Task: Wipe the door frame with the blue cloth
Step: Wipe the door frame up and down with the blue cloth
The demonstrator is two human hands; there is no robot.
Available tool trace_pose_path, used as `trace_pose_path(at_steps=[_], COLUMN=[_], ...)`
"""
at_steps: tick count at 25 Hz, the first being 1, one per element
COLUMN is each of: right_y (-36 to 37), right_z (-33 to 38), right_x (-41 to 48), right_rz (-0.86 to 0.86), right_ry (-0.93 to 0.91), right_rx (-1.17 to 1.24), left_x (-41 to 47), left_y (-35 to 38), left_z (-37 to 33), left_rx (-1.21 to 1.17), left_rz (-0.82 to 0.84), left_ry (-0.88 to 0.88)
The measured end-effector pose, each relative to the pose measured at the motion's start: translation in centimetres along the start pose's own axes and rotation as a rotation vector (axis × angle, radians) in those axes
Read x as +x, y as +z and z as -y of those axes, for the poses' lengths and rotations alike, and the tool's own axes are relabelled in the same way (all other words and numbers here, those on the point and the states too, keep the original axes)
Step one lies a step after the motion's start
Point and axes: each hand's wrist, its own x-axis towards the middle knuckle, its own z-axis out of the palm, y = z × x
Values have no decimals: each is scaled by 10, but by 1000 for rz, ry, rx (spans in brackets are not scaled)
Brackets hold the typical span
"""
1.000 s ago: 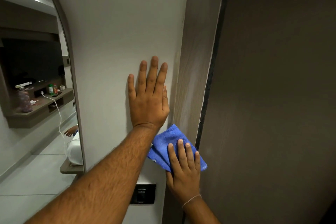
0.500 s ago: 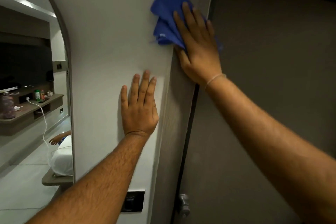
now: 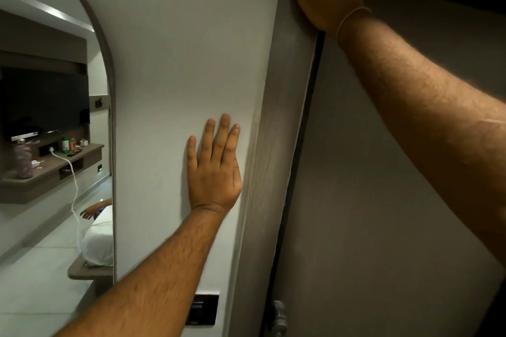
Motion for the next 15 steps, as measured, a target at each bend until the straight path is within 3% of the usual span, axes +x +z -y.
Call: trace_pose_path(at_steps=[5, 8, 13, 15], right_y=[16, 32, 73, 87], right_z=[6, 13, 40, 51], right_x=[-38, -83, -205, -270], right_rz=[74, 59, 11, 44], right_ry=[55, -5, -154, -176], right_rx=[37, 14, -25, -9], left_x=[0, 0, 3, 2], left_y=[-1, -2, -5, -3], left_z=[-1, -3, -5, -5], left_rx=[17, 38, 7, 100], left_rz=[21, 24, -27, -58], left_ry=[-7, -7, -24, 21])
